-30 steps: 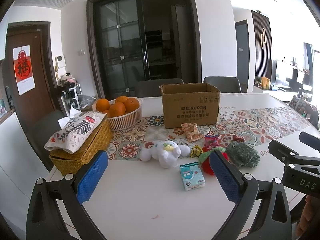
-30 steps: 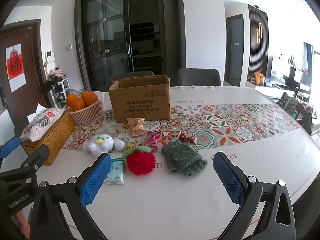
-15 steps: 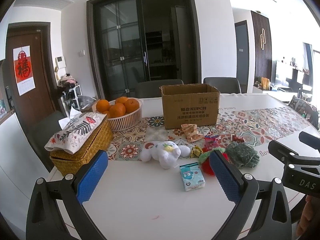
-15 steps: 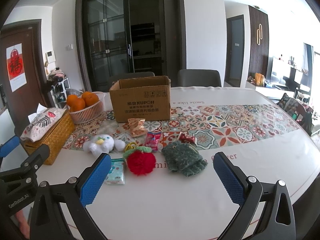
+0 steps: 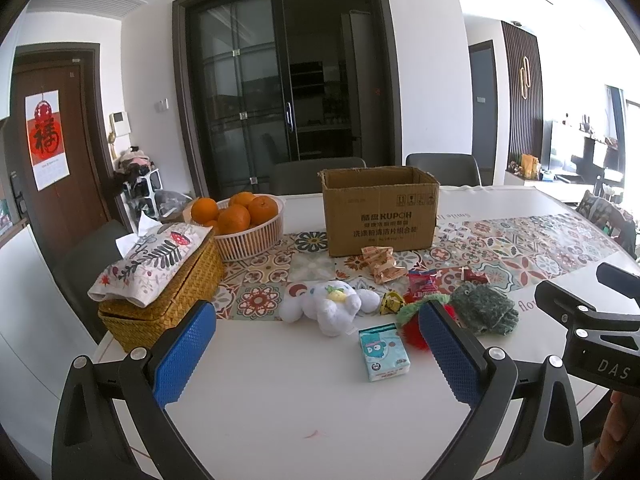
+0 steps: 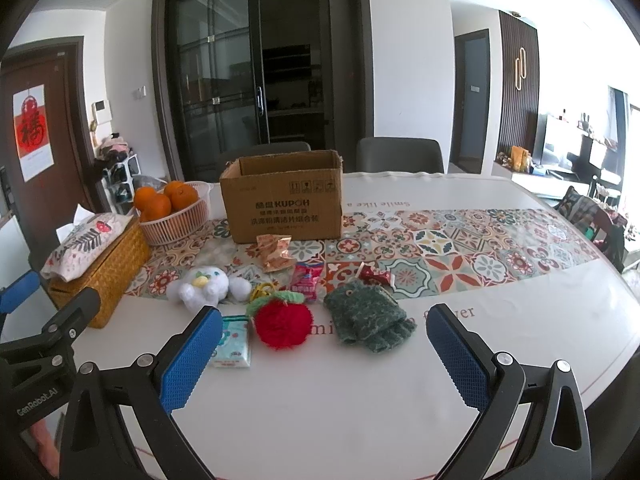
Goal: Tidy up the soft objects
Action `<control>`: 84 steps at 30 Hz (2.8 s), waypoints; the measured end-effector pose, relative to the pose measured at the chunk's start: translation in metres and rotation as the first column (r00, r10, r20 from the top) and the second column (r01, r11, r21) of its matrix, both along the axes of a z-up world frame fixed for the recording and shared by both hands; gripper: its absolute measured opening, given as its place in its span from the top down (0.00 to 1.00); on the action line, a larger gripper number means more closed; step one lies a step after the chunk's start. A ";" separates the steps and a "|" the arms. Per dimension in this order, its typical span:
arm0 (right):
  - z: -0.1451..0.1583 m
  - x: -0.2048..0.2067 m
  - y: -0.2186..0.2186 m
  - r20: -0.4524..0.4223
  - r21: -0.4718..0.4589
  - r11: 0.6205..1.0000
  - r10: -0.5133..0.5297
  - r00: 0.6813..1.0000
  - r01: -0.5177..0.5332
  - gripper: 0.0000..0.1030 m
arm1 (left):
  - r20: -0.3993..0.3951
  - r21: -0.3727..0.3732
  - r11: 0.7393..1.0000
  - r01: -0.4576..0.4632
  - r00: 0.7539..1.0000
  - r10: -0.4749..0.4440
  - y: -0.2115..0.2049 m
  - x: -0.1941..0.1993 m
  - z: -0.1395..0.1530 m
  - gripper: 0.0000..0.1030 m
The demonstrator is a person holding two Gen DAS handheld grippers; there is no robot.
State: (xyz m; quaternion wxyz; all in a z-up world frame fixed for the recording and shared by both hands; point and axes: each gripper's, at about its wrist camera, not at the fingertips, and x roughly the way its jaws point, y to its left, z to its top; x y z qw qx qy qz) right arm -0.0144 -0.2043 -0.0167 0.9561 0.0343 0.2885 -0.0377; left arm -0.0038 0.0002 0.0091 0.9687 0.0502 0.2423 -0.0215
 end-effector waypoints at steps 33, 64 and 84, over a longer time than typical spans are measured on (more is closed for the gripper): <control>-0.014 0.008 -0.005 -0.036 -0.007 1.000 -0.008 0.999 0.007 0.00 | -0.043 -0.005 1.000 0.012 0.999 -0.012 -0.003 0.003 -0.016 0.00; -0.117 0.147 -0.054 -0.375 -0.050 0.994 0.068 0.925 -0.094 0.00 | -0.466 -0.046 0.999 -0.021 0.885 -0.002 -0.056 0.116 -0.116 0.00; -0.160 0.186 -0.059 -0.446 -0.035 0.991 0.101 0.890 -0.130 0.06 | -0.584 -0.063 0.997 -0.043 0.812 -0.002 -0.061 0.151 -0.162 0.30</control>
